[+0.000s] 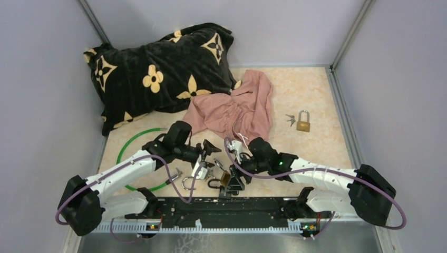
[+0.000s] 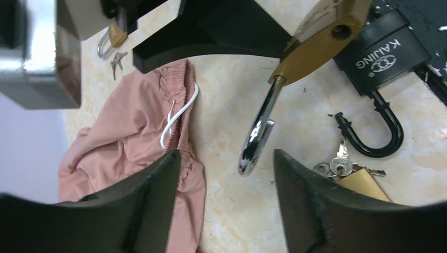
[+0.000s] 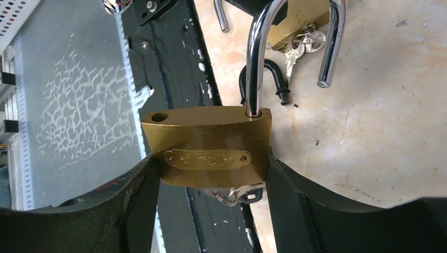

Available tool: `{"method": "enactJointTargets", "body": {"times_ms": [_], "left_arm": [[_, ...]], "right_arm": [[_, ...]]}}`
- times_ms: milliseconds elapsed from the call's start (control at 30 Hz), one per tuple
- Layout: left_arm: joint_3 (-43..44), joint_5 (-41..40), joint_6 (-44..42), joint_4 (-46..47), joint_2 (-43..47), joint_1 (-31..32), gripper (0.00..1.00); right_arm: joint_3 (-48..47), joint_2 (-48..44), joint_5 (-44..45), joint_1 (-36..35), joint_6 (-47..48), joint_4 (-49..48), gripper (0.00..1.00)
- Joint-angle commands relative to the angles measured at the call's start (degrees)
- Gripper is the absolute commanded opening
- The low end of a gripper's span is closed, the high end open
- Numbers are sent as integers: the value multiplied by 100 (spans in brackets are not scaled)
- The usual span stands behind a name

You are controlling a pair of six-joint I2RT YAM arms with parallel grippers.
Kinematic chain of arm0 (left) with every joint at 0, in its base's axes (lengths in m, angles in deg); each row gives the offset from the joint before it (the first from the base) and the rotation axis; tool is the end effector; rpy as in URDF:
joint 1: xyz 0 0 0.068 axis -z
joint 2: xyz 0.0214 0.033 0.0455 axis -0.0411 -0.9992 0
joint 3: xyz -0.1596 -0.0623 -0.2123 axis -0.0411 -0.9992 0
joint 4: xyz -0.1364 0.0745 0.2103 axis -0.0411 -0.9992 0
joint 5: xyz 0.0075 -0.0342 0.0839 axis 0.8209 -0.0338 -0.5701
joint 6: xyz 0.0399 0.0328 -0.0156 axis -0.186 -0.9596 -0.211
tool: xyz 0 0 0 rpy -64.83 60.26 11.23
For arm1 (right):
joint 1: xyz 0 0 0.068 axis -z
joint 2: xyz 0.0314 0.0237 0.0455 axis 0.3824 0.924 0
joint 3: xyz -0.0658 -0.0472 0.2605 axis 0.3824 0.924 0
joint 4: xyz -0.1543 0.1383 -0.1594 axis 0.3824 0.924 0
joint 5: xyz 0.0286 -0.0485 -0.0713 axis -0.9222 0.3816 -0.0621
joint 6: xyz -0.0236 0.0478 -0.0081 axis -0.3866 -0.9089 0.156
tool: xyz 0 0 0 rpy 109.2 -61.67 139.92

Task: Lock with the key
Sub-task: Lock the lock.

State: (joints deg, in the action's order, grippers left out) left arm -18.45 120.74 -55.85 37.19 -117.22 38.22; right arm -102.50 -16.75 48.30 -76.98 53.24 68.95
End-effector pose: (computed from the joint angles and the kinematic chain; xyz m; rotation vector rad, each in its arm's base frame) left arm 0.1518 -0.1635 0.2293 2.0047 0.6511 -0.4904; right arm 0.1135 0.1922 0.1966 -1.1608 2.0911 1.2467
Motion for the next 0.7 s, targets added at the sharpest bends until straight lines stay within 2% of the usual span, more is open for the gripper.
{"method": "enactJointTargets", "body": {"times_ms": [0,167,267,367,467,533,567,633,667], "left_arm": [[24,63,-411,-676,27,140,61],[3,101,-143,-605,88,280,49],[-3,61,124,-350,93,359,29],[-24,3,182,-297,118,405,2],[-55,-101,432,-227,214,416,0],[-62,-316,891,39,316,416,0],[-74,-484,1207,223,367,416,0],[-78,-984,1853,611,484,411,0],[-73,-1170,2154,767,547,415,0]], "right_arm": [[-607,-76,-210,-60,224,-694,0],[-810,-38,-178,-116,354,-566,0],[-904,16,-142,-163,404,-493,0],[-905,9,-86,-179,432,-469,0],[-838,-50,105,-175,506,-443,0],[-785,-104,610,-175,549,-328,0],[-744,-148,854,-175,555,-266,17],[-654,-258,1178,-181,630,-188,61],[-607,-332,1353,-176,630,-179,91]]}}
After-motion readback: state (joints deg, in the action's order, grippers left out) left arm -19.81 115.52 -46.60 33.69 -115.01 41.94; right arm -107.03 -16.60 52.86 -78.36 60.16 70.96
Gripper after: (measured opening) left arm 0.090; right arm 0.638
